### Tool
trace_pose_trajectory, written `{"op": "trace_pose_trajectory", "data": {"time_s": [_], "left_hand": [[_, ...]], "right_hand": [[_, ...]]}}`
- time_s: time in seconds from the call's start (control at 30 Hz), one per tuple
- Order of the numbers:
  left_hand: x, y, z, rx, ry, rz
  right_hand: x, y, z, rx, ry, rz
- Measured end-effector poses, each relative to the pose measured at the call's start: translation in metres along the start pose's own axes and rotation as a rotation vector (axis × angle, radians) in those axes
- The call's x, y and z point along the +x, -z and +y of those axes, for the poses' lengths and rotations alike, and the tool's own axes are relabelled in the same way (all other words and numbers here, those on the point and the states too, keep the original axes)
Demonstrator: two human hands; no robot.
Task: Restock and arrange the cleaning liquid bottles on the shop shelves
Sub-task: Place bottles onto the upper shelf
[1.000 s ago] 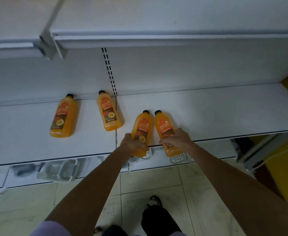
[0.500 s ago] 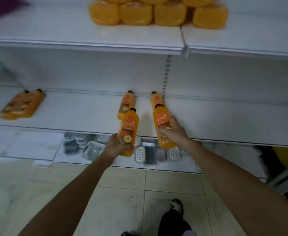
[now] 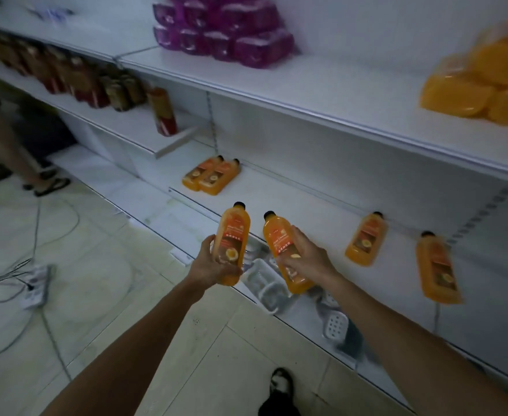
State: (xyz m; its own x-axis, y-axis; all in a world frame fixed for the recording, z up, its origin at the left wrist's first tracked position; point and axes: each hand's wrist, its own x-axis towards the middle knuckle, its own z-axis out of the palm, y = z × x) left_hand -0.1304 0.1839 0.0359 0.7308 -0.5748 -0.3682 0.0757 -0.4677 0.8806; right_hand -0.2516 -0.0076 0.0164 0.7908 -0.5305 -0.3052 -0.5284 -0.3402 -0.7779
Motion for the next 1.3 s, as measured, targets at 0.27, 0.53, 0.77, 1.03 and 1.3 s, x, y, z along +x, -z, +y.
{"op": "trace_pose_trajectory", "data": {"time_s": [0.27, 0.53, 0.77, 1.03, 1.3], "left_hand": [[0.114, 0.019, -0.011, 0.081, 0.109, 0.044], [0.228, 0.023, -0.012, 0.253, 0.135, 0.025], [0.305, 0.043, -0.016, 0.513, 0.017, -0.164], [0.366, 0.07, -0.017, 0.967, -0.39, -0.161], [0.384, 0.083, -0.004, 1.147, -0.559, -0.159]], "right_hand": [[0.113, -0.024, 0.009, 0.016, -0.054, 0.022], [0.213, -0.06, 0.019, 0.031, -0.233, 0.094], [0.277, -0.09, -0.005, -0.156, -0.34, 0.267], [0.32, -0.113, -0.033, 0.035, -0.461, 0.367], [0.342, -0.119, -0.061, 0.001, -0.556, 0.412]]}}
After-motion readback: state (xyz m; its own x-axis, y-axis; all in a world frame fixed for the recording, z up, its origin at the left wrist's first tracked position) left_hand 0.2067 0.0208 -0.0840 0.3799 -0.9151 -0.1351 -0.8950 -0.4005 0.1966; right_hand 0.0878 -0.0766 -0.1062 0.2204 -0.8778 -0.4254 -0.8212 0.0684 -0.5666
